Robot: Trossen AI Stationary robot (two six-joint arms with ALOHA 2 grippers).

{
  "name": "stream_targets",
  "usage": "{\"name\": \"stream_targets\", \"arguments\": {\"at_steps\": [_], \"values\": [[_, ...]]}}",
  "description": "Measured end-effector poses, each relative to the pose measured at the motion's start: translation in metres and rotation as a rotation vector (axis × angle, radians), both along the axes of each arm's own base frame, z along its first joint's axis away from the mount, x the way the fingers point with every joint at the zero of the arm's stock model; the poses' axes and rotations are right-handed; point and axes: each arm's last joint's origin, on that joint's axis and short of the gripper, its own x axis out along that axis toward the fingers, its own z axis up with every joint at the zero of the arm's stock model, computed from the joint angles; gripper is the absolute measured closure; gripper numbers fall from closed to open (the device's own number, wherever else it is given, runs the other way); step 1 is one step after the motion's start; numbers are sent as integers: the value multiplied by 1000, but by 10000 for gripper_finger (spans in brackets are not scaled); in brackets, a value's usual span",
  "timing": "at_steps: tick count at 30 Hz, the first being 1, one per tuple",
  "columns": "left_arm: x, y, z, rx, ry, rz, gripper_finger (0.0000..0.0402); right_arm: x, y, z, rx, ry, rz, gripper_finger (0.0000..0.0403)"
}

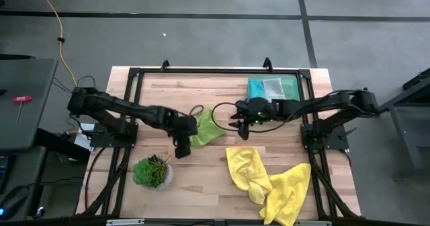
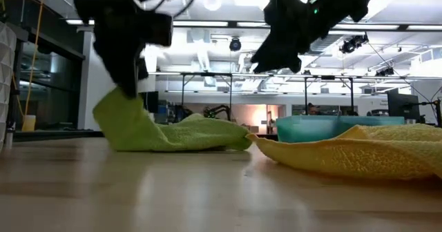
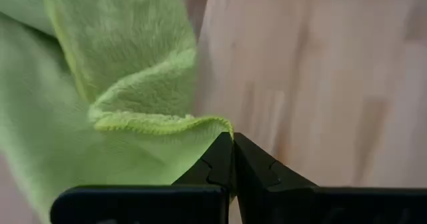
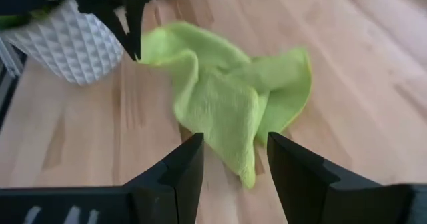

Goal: Fold microfiber towels
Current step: Fold the green towel

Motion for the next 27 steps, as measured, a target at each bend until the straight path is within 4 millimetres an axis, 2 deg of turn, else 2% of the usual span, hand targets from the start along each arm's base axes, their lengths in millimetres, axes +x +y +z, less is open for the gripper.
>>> {"name": "stream_targets", "arguments": {"at_steps": [5,9,15,19,21,24,27], "values": [[-3,-9,-37,61,149,5,401,11,-1,-21,21,55,-13,247],[-8,-7,-59,143,238,26,402,21,-1,-30,24,21,-7,247],[-7,4,-62,262,241,83,401,37,-2,-44,5,-48,2,247],[-7,6,-62,305,238,48,401,52,-6,-57,-69,-3,-32,247],[-7,6,-62,310,236,27,401,61,-10,-60,-124,29,-102,252],[-7,6,-62,309,237,24,401,68,-20,-60,-170,101,-196,285],[-7,5,-62,302,236,42,401,68,-31,-56,-167,142,-221,358]]}}
